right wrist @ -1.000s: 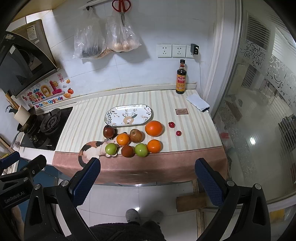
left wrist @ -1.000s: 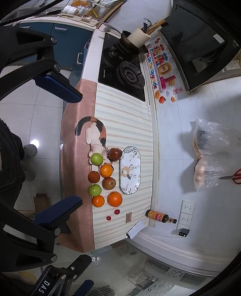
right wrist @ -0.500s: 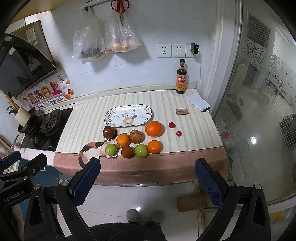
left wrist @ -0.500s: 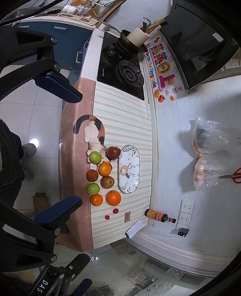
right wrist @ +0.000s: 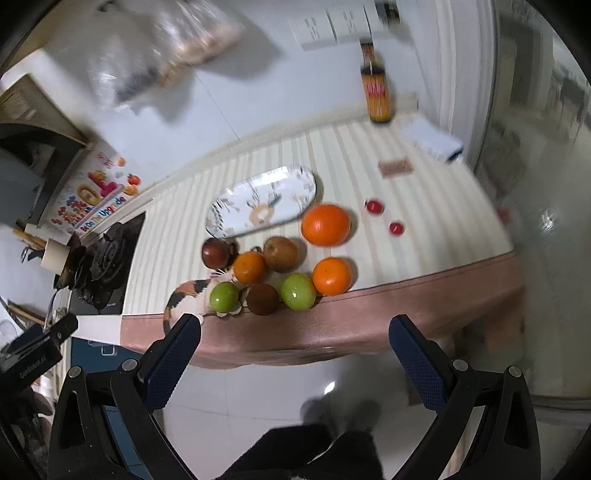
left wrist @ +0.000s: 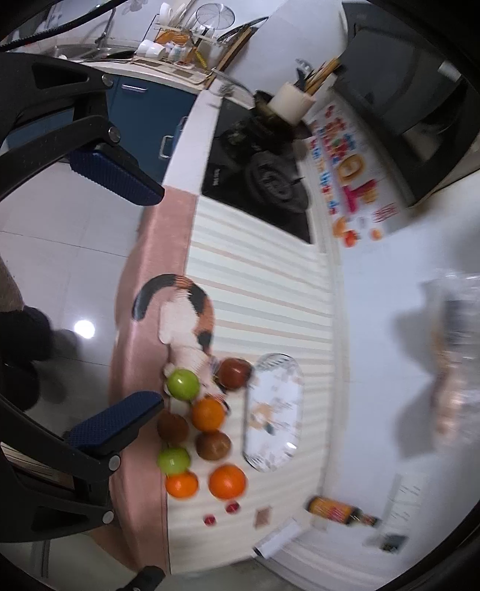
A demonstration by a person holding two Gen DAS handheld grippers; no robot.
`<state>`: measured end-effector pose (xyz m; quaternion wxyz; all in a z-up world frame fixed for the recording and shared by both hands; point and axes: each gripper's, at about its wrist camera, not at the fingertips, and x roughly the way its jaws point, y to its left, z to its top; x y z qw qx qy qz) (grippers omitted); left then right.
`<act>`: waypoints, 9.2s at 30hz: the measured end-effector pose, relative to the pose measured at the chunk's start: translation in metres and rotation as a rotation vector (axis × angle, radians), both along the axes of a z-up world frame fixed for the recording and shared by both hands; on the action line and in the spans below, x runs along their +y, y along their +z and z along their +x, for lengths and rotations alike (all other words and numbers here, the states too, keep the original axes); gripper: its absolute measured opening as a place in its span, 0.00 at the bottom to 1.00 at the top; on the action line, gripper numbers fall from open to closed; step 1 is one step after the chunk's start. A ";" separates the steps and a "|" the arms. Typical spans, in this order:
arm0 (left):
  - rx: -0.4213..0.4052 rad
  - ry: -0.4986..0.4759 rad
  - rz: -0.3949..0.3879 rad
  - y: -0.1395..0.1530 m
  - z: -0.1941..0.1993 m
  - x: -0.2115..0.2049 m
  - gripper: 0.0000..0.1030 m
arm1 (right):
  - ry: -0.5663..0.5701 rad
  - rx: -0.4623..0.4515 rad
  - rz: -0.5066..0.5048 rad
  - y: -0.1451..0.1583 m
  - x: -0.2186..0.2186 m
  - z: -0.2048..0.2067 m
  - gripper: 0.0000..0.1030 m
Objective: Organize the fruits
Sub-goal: 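Grasp the dark red apple with the left tool while the right tool grasps the large orange, then lower the apple onto the deer plate with the left tool while the right tool places the orange beside it, then grasp a green apple with the left tool while the right tool grasps a brown apple, then place the green apple on the plate with the left tool while the right tool places the brown apple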
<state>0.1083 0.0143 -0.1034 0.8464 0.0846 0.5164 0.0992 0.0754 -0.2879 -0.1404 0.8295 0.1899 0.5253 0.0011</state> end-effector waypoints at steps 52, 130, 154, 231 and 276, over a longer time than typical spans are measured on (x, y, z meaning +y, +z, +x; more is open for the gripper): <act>0.568 -0.099 -0.296 -0.257 0.253 -0.042 0.59 | -0.023 0.562 0.119 -0.264 -0.010 0.256 0.85; 0.322 -0.098 -0.298 -0.116 0.260 -0.047 0.84 | 0.143 0.346 -0.116 -0.124 0.058 0.319 0.95; 0.111 -0.226 -0.321 -0.010 0.129 -0.025 0.83 | 0.097 0.077 -0.173 0.012 0.110 0.171 0.95; 0.334 -0.114 -0.524 -0.147 0.242 -0.024 0.53 | 0.168 0.332 0.092 -0.200 0.080 0.285 0.67; 0.388 -0.077 -0.291 -0.196 0.270 -0.019 0.91 | 0.160 0.341 -0.193 -0.189 0.095 0.324 0.94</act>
